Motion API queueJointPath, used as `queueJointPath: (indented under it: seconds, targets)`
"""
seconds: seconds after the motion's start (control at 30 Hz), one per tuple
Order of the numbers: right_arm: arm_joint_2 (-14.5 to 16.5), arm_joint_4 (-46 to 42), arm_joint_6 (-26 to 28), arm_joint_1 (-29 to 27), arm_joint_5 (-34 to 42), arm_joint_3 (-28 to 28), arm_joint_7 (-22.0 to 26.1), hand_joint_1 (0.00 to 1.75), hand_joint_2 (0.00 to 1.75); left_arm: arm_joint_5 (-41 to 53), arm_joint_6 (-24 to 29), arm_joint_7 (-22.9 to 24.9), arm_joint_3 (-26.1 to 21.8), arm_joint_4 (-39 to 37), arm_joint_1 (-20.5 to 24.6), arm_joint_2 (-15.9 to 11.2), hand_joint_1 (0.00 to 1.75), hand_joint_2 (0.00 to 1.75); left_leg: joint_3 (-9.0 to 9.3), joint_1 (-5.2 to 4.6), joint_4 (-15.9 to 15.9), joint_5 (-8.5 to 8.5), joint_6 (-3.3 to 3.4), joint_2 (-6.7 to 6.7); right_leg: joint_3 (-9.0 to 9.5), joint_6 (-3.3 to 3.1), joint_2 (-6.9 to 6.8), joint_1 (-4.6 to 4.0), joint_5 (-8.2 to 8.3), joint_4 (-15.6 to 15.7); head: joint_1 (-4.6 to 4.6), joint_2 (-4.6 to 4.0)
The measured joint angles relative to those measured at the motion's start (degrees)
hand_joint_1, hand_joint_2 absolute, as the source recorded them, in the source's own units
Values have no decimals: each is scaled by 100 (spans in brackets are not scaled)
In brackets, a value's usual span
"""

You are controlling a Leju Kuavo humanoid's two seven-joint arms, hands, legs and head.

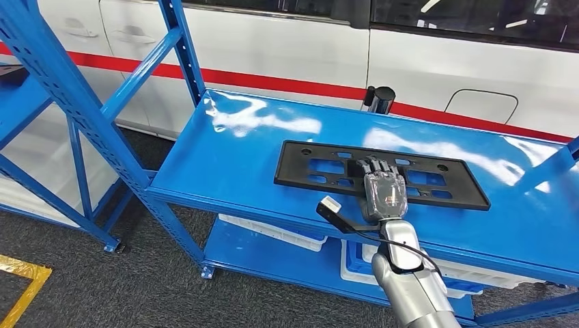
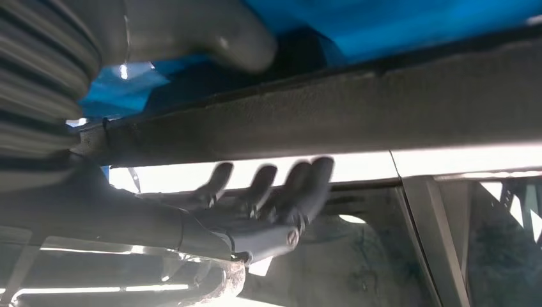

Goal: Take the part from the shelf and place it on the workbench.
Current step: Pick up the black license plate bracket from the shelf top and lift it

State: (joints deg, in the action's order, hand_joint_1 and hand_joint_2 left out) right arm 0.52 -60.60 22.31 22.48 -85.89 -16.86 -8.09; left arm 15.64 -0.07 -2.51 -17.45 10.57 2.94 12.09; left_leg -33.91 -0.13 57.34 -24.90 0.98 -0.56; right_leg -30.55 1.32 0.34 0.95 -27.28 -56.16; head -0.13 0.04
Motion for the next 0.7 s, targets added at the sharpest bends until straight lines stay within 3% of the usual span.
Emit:
queueJointPath:
  seconds: [0.7]
  targets:
    - [-138, -137, -51, -127, -44, 110, -13, 175, 175, 168, -54, 68, 83, 1, 0, -29, 0, 0, -1, 15, 4, -11, 31, 3, 20, 26, -2, 13, 9, 18, -3, 0]
